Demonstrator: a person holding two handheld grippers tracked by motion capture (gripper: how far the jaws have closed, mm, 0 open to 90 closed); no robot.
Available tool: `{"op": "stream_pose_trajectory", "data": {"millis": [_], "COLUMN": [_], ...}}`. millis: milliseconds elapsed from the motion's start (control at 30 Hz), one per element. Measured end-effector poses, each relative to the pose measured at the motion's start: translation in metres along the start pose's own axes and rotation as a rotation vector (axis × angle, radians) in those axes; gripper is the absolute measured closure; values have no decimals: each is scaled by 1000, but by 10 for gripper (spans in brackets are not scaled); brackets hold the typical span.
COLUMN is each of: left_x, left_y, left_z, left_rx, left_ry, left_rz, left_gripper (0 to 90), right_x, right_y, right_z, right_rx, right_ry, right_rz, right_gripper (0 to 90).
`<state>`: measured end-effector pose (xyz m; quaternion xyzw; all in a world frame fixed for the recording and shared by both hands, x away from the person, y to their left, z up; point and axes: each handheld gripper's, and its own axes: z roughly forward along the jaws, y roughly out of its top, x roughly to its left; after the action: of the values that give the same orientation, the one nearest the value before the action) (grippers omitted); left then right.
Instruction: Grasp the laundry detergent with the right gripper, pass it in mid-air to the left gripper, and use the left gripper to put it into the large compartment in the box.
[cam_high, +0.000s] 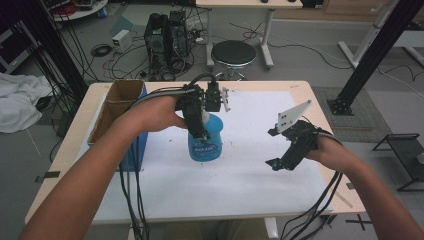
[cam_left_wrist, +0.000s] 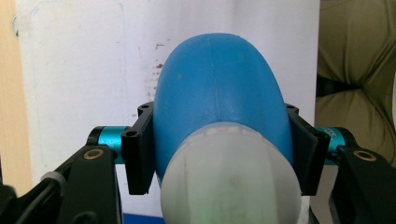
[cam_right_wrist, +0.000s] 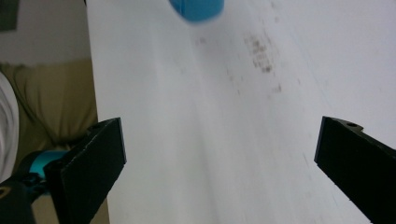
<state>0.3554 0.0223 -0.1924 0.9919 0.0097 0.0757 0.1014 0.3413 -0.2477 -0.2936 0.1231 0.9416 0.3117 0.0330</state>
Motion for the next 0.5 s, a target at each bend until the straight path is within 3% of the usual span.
{"op": "stream_pose_trajectory", "data": {"millis": [100, 300, 500], "left_x": [4, 14, 20], "left_y": [-5, -14, -24], "left_z": [-5, -18, -31], "left_rx": [-7, -7, 1], "left_ry": [11, 51, 72], "left_rz": [-46, -128, -182], "left_gripper": [374, 374, 374], "right_x": [-7, -15, -21], "right_y": [-7, -14, -15], "right_z": [-5, -16, -27], "right_rx": [69, 142, 165], "right_ry": [-17, -34, -22], "right_rz": [8, 22, 19], "right_gripper": [10, 10, 10]}}
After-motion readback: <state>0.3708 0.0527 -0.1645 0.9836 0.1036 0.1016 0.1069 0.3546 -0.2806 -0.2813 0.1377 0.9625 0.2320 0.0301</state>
